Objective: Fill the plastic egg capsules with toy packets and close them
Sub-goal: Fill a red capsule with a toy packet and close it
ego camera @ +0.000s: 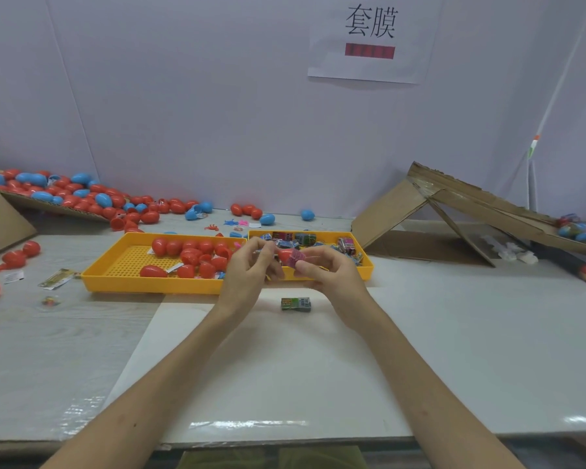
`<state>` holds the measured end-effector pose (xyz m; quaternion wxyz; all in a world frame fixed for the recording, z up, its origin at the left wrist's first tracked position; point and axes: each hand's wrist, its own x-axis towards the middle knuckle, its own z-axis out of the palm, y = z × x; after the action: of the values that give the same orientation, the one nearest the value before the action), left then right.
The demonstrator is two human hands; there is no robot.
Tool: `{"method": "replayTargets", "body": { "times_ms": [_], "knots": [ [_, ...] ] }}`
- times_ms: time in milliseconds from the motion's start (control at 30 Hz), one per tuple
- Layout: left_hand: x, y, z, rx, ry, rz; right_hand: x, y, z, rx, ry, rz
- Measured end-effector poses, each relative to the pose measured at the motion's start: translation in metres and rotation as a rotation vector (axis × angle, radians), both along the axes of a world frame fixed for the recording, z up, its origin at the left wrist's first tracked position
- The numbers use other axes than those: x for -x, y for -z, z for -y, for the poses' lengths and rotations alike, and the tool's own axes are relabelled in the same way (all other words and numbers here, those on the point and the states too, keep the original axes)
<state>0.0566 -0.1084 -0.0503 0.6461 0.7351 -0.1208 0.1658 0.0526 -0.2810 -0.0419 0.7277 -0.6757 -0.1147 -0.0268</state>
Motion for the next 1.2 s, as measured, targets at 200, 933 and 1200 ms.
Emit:
{"method": "replayTargets", "body": {
  "times_ms": [200, 933, 1200],
  "knots": [
    [-0.016, -0.004, -0.039, -0.47, -0.638, 0.14, -0.007, -0.003, 0.01, -0.242, 0.034, -0.144],
    [-0.026, 0.005, -0.064, -0.644, -0.685, -0.106, -0.084, -0.081, 0.101, -0.585, 0.301, -0.293],
    [-0.03, 0.005, -0.069, -0.523, -0.595, -0.046, -0.041, -0.01, 0.033, -0.084, 0.359, -0.102]
  ]
}}
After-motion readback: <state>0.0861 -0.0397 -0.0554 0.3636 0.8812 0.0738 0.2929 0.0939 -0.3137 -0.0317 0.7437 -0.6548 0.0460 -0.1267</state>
